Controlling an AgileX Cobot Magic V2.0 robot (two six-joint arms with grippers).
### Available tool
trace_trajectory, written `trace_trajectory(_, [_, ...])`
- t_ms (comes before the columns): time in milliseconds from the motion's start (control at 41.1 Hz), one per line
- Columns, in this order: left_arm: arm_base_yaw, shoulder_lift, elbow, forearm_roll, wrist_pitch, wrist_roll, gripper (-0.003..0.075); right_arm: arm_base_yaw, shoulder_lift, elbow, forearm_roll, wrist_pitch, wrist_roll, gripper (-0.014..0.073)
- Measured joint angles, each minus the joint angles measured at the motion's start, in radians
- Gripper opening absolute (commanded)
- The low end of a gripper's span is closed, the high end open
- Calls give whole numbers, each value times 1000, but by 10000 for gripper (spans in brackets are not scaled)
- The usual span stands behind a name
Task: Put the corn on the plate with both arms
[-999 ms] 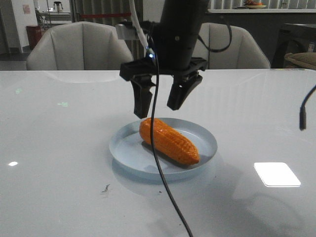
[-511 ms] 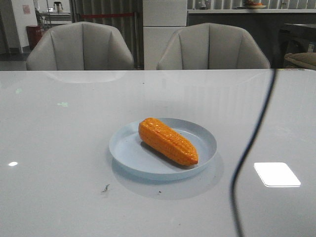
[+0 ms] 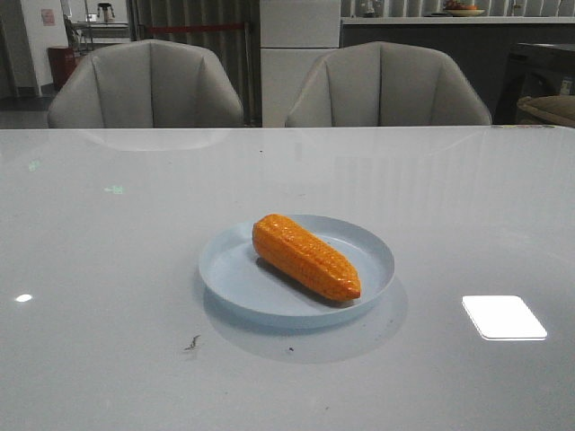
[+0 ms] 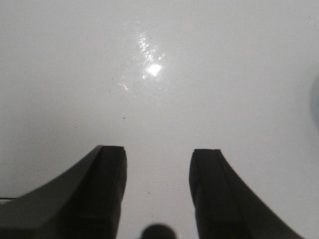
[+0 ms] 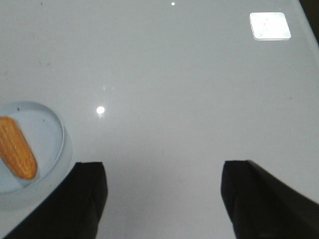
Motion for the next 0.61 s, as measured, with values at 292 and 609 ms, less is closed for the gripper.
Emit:
trace_trajectory(292, [0,0,0,0,-4,0,335,0,-113,117,12,7,0,582])
trace_trajectory(609, [0,0,0,0,-4,0,90,0,-113,118,33,13,2,582])
